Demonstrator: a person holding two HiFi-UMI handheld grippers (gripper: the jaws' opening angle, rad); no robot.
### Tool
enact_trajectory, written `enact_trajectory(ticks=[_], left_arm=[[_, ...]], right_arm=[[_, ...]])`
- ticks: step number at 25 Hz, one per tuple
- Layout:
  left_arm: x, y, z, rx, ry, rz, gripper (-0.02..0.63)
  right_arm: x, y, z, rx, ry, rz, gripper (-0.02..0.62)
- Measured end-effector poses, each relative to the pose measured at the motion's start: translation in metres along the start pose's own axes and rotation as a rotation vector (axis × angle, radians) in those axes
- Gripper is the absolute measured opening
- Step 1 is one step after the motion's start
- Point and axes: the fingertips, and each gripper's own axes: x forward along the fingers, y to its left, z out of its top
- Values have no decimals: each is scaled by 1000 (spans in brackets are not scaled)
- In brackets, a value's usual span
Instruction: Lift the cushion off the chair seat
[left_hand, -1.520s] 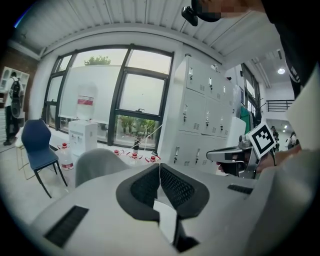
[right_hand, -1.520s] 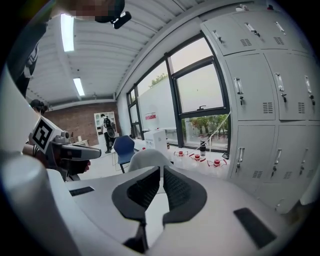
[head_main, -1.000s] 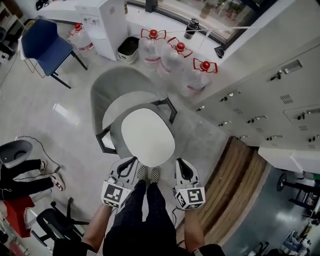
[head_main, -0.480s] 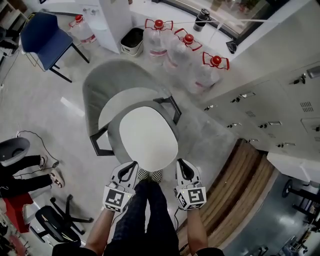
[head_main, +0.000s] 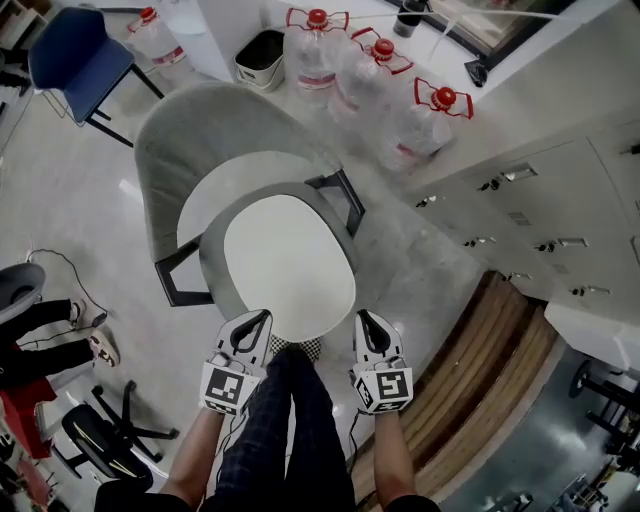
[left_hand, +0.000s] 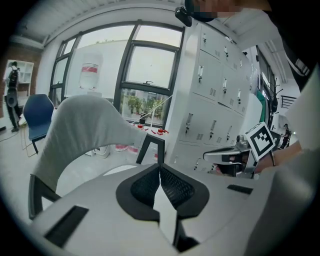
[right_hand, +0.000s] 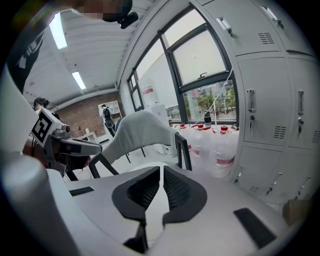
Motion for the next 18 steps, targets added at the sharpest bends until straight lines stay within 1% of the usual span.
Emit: enact_trajectory(ticks=[5,8,11,14,18], left_arm=[[16,-2,-37,16,71,-20,20],[27,-3,-51,17,58,-29,20],[35,-4,-65,23,80,-38,20],[44,-4,-75,20,80,-45,20],[55,-5,-81,17,57,-51,20]], right_arm=[[18,-16,-35,11,9,-9,43],[27,-24,-49,19,10,-15,42],[32,-32,-63,27,14,-18,43],[38,-39,-77,34,22,-18,43],[50,-42,-97,51,58,24,43]])
